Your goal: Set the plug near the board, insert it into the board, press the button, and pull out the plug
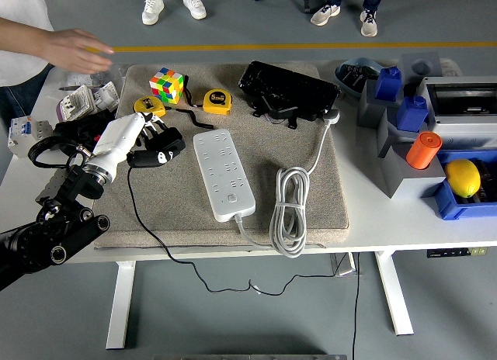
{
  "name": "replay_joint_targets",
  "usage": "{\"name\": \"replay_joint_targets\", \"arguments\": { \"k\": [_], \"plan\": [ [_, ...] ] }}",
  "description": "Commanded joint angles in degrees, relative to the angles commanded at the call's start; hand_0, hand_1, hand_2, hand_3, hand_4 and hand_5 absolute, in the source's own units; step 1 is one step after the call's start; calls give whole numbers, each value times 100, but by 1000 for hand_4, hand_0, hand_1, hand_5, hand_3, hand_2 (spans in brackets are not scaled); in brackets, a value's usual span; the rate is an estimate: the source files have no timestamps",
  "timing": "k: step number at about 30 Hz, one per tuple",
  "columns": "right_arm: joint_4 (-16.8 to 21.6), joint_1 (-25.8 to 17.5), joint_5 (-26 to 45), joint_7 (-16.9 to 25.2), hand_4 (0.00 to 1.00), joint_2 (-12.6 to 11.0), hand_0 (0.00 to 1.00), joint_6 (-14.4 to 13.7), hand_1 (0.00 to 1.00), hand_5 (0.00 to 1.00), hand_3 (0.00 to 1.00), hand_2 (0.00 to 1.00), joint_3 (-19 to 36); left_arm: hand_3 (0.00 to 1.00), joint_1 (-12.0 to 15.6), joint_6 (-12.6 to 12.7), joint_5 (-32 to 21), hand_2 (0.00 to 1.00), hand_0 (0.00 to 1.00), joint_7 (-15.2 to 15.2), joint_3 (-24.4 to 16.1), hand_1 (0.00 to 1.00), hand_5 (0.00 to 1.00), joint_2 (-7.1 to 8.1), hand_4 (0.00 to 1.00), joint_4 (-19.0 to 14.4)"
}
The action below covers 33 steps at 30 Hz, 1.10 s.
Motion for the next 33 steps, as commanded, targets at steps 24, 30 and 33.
{"name": "replay_joint_targets", "arguments": {
  "k": [24, 30, 33],
  "plan": [
    [10, -15, -12, 0, 998, 9, 695, 2, 694, 482, 570, 665, 19, 573, 13, -201, -394, 552, 566, -39, 219, 567, 272, -16, 998, 344],
    [14, -8, -18, 0, 998, 7, 695, 3, 694, 482, 570, 664, 33, 670, 10, -304, -405, 629, 640, -29, 185, 647, 394, -14, 998, 349],
    [28, -9, -30, -2, 998, 7, 695, 2, 694, 482, 570, 664, 49, 670, 6, -375, -393, 629, 640, 20, 177, 647, 394, -7, 998, 349]
  ]
}}
